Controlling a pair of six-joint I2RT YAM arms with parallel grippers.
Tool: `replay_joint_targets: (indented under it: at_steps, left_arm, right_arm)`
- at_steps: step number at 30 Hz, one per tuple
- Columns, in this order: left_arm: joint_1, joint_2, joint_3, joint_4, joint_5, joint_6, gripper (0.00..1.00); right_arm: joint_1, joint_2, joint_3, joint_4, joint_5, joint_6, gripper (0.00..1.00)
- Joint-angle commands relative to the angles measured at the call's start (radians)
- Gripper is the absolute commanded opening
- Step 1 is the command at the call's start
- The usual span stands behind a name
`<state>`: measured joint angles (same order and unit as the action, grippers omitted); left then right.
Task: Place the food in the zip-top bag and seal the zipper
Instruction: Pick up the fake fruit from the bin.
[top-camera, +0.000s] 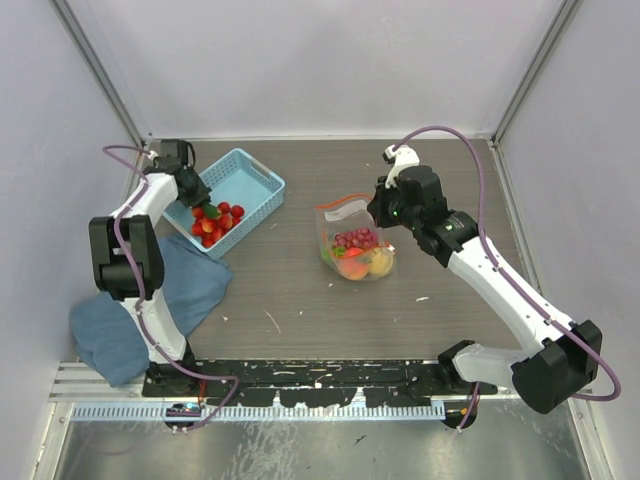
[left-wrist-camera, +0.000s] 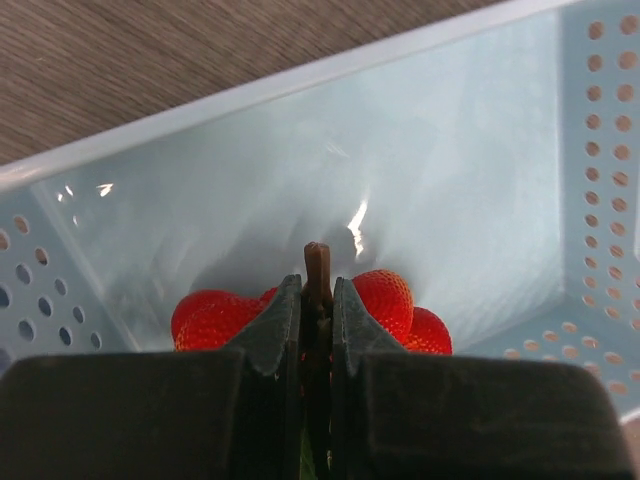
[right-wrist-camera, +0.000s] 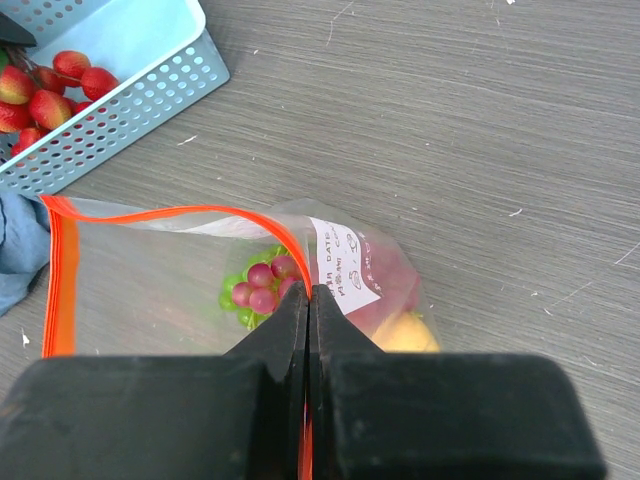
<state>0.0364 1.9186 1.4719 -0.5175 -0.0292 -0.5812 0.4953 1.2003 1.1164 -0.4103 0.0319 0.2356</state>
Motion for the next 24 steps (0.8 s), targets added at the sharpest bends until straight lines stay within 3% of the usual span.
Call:
replay_joint_targets:
  at_steps: [1, 8, 24]
  left_arm:
    - [-0.025, -0.154, -0.024, 0.090, 0.008, 0.056, 0.00]
    - [-0.100, -0.339, -0.129, 0.188, 0.009, 0.099, 0.00]
    - [-0.401, -0.749, -0.244, 0.299, 0.006, 0.178, 0.00]
  right_arm:
    - [-0.001, 0.004, 0.013, 0.066, 0.004, 0.007, 0.01]
    - [-0.001, -0.008, 0.005, 0.064, 0.003, 0.013, 0.01]
    - [-0.001, -0.022, -0.009, 0.068, 0.002, 0.035, 0.01]
